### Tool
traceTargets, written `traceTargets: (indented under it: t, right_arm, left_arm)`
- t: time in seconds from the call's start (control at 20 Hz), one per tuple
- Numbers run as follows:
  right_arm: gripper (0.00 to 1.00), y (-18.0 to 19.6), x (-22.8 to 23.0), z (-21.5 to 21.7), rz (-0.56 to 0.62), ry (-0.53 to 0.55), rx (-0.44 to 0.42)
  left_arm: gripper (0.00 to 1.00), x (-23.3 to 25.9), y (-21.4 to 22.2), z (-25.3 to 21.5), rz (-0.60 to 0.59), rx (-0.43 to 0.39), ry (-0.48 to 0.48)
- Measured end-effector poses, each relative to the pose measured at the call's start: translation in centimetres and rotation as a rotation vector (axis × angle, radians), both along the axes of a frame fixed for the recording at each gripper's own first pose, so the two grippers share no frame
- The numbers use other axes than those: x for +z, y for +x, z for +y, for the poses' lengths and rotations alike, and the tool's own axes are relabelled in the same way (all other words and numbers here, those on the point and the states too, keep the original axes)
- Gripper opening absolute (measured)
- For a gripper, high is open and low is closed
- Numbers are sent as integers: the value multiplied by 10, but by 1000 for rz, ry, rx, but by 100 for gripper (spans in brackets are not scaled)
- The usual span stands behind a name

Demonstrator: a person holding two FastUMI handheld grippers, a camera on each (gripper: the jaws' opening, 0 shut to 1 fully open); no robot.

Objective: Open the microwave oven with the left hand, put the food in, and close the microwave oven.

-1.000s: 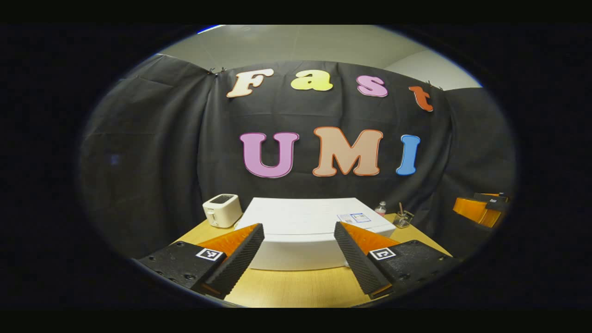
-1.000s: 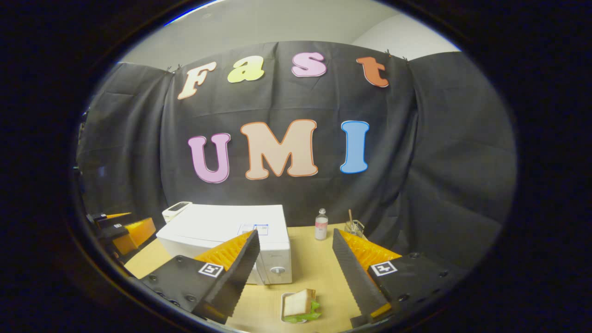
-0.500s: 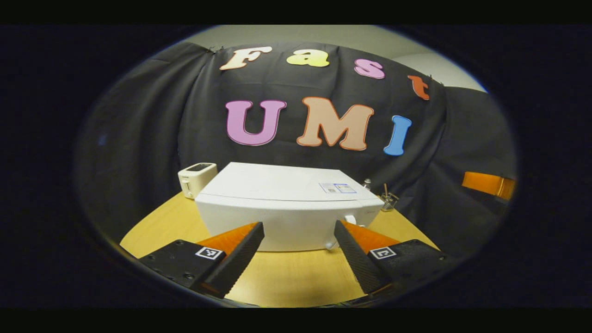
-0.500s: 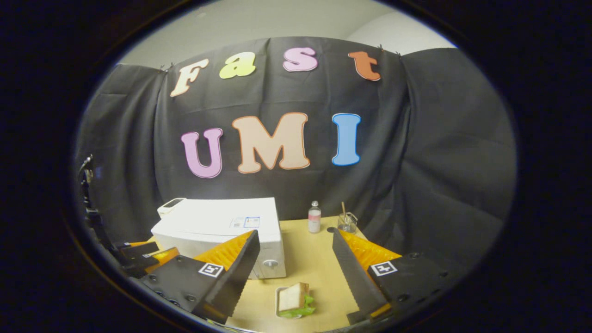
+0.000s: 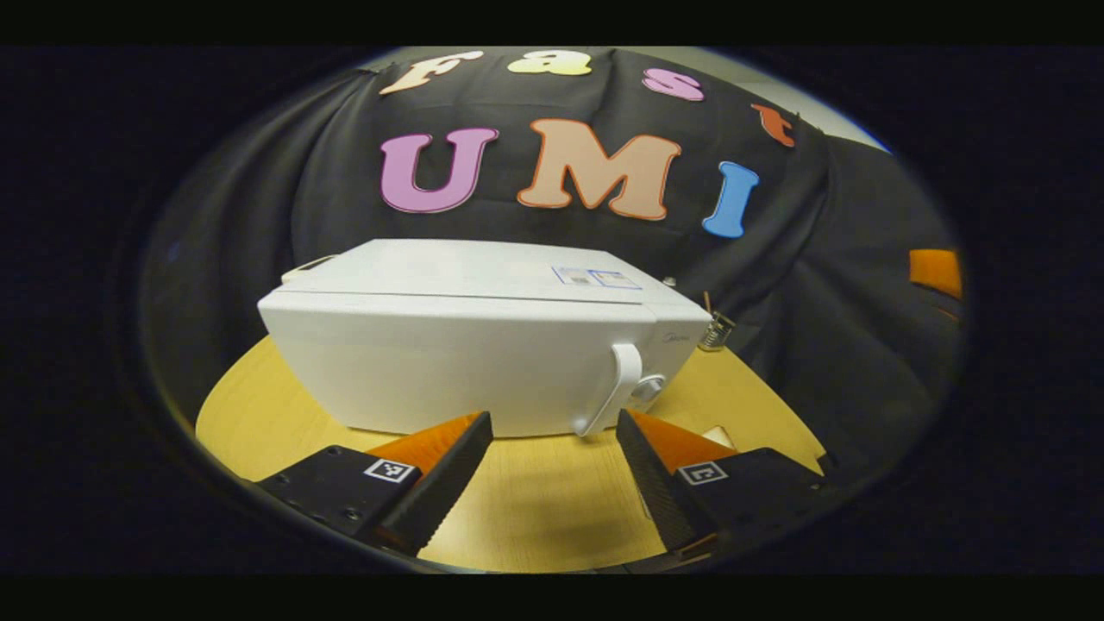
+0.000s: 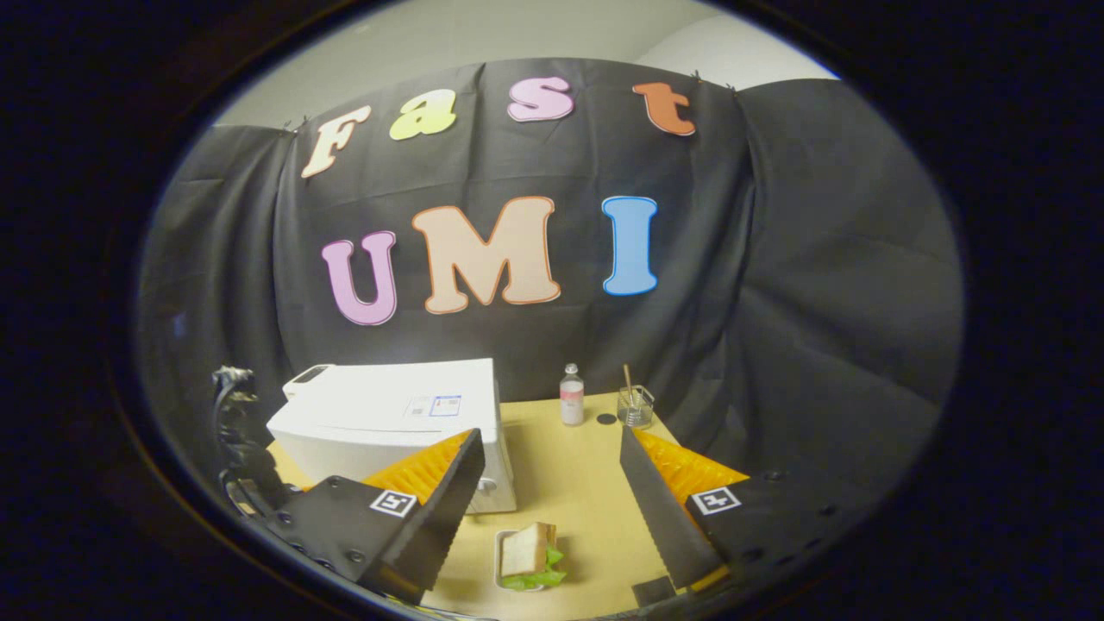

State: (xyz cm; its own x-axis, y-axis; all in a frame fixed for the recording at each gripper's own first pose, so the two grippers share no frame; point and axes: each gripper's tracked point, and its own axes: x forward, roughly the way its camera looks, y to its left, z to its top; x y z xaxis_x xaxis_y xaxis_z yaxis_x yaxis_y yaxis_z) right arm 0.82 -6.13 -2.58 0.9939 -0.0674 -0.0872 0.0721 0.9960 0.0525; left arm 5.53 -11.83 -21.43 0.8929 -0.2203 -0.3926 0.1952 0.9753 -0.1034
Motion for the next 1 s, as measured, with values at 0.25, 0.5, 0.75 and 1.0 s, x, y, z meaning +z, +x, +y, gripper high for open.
traceTargets:
  t: [0.25,0.5,0.75,1.0]
  right_arm:
    - [96,4,-5,-13,13,-9,-8]
    - [97,8,-11,-24,37,-9,-10]
    - [99,10,-19,-28,61,-6,-2]
    - [97,11,-28,-35,86,-13,8]
  left_arm:
    - [95,-29,17,-30,92,-16,-58]
    - [95,-42,42,-52,119,0,-82]
    - [84,-61,58,-64,167,32,-97]
    - [68,-65,72,-62,162,86,-62]
